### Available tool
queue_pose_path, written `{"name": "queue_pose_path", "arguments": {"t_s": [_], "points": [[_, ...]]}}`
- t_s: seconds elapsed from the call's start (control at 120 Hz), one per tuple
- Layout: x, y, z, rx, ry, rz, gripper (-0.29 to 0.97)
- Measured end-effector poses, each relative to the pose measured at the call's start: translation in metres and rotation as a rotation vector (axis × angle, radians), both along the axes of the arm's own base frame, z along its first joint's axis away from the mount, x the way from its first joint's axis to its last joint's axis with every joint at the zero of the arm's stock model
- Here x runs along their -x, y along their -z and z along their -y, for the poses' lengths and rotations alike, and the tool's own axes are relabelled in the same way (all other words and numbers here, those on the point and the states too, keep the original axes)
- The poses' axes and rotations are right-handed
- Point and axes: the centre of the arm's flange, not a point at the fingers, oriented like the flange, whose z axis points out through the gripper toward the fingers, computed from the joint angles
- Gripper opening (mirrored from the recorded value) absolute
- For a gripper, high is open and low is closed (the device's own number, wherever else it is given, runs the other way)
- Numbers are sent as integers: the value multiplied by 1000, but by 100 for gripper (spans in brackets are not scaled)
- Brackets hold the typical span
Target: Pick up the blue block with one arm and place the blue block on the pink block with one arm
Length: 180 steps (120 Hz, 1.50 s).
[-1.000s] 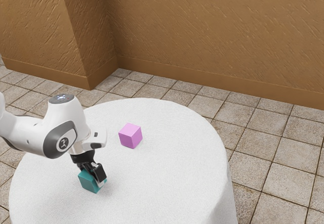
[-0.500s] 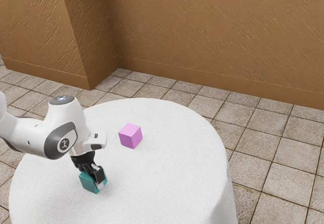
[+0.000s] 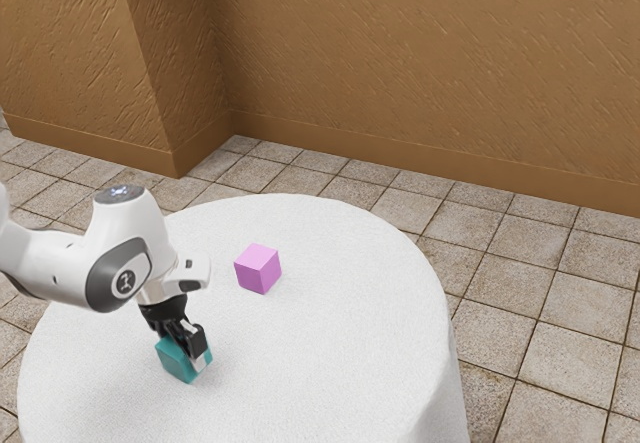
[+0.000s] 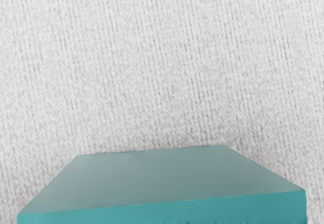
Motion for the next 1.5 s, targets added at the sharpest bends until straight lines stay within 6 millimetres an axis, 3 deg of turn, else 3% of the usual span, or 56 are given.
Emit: {"name": "queue_pose_path", "arguments": {"t_s": [0.133,0.317,0.433,0.533,0.633,0.842,1.108,1.5], "points": [[0,-3,1,1,-7,-10,37],[-20,-24,1,5,-22,-2,34],[-50,-59,1,13,-36,32,33],[-91,-97,2,47,-67,59,32],[-128,-114,3,78,-92,38,32],[-174,-101,-30,106,-170,-68,32],[-211,-90,-30,110,-163,-131,32],[-241,-78,-24,86,-116,-93,32]]}}
